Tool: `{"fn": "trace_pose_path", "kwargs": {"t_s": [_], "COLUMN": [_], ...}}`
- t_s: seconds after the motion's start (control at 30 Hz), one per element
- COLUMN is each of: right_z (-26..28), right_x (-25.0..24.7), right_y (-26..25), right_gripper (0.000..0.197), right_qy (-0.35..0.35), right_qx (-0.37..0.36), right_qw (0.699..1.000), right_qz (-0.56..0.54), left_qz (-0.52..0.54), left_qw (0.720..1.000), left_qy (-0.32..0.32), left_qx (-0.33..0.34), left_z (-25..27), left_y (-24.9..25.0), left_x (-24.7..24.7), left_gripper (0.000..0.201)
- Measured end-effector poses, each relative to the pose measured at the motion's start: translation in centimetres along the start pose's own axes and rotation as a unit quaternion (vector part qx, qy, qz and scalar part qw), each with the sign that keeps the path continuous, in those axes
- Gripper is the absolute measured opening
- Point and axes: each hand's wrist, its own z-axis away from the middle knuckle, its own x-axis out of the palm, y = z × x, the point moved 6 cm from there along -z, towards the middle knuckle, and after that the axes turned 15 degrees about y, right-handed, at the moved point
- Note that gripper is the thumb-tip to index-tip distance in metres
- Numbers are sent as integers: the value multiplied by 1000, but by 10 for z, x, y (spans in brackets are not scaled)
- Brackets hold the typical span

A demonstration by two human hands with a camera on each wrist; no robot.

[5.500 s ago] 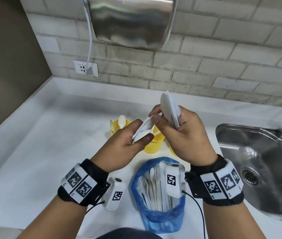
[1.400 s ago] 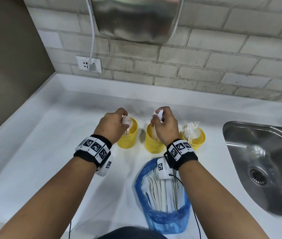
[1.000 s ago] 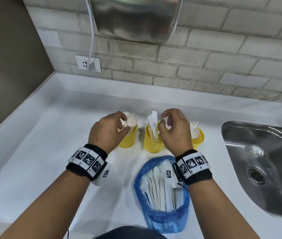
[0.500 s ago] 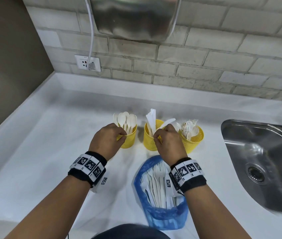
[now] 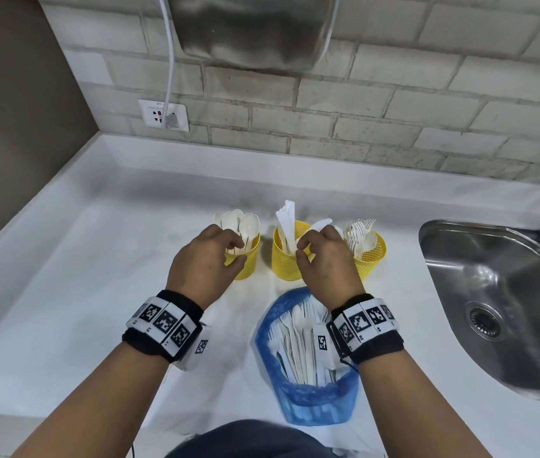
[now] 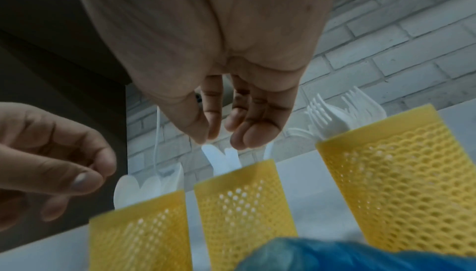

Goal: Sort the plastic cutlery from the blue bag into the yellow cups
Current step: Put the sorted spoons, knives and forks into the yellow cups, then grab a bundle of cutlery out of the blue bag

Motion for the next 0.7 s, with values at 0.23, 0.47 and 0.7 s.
{"fn": "trace_pose_path", "kwargs": {"t_s": [0.23,0.47,0.7], "right_z": [20,84,133], "right_x": [-39,-39,-34], "right_y": [-10,4,34], "right_gripper": [7,6,9], "right_qy": [9,-123,-217], "right_qx": [11,72,129], "right_qw": [999,990,964], "right_qz": [-32,1,87], "left_qz": [56,107,-33], "left_qw": [993,951,923], "left_qy": [-107,-281,-357], "left_qx": [9,77,137], "left_z": [33,95,126], "left_y": [40,66,63], "left_x": [-1,43,65], "left_gripper": [14,14,34]}}
